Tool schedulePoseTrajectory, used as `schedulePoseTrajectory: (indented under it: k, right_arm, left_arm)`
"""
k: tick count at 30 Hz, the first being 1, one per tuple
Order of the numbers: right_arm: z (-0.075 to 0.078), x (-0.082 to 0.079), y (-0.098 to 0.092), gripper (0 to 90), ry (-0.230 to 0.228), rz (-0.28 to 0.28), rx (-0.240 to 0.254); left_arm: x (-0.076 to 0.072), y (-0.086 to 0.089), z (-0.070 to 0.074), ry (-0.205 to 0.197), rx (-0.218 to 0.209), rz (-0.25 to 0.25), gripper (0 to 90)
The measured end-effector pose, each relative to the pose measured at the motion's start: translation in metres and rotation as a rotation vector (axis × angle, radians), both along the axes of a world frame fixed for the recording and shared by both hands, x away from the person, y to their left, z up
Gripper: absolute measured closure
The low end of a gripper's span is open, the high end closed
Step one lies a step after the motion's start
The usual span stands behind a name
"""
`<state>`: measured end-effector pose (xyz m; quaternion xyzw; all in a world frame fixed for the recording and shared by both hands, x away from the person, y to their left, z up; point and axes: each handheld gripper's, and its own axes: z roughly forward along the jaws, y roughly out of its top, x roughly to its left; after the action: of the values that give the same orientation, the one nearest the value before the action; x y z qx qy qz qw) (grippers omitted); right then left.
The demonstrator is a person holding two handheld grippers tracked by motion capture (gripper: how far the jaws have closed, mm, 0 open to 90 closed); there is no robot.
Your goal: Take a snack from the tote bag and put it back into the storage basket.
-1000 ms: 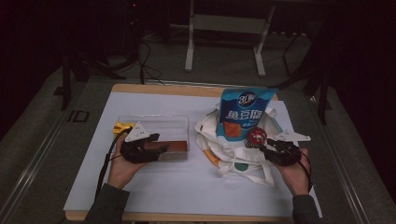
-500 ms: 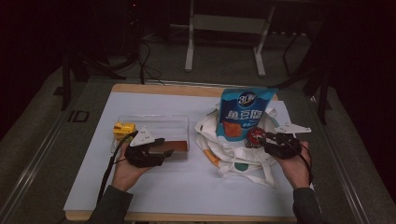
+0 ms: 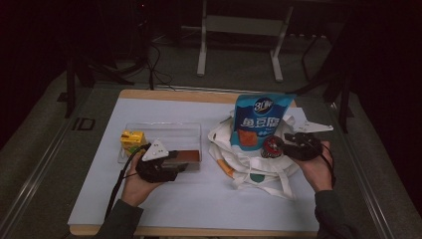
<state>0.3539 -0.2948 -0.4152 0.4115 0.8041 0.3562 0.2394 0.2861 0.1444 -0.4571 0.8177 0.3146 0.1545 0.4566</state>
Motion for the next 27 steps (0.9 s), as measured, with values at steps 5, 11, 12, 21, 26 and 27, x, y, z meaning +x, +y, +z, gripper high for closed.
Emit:
schedulePoseTrajectory:
  k: [5, 11, 12, 21, 26, 27]
  right_arm:
    - [0.011, 0.007, -0.003, 54.3, -0.008, 0.003, 0.003]
    - [0.02, 0.014, -0.004, 53.0, -0.014, 0.004, 0.0]
    - [0.022, 0.017, -0.004, 52.2, -0.015, 0.015, 0.007]
    - [0.027, 0.028, -0.007, 49.7, -0.006, 0.004, 0.018]
    - [0.03, 0.035, -0.01, 47.9, -0.002, -0.006, 0.033]
    - [0.03, 0.036, -0.011, 47.3, -0.003, -0.007, 0.033]
  left_arm:
    - [-0.001, -0.004, -0.003, -0.013, -0.001, -0.019, 43.1]
    - [-0.002, -0.011, -0.009, -0.015, 0.016, -0.025, 42.4]
    - [-0.004, -0.013, -0.012, -0.021, 0.017, -0.039, 42.4]
    - [-0.007, -0.025, -0.024, -0.036, 0.018, -0.072, 41.5]
    - [-0.007, -0.031, -0.034, -0.023, 0.018, -0.101, 41.2]
    - [-0.007, -0.032, -0.036, -0.02, 0.022, -0.11, 41.0]
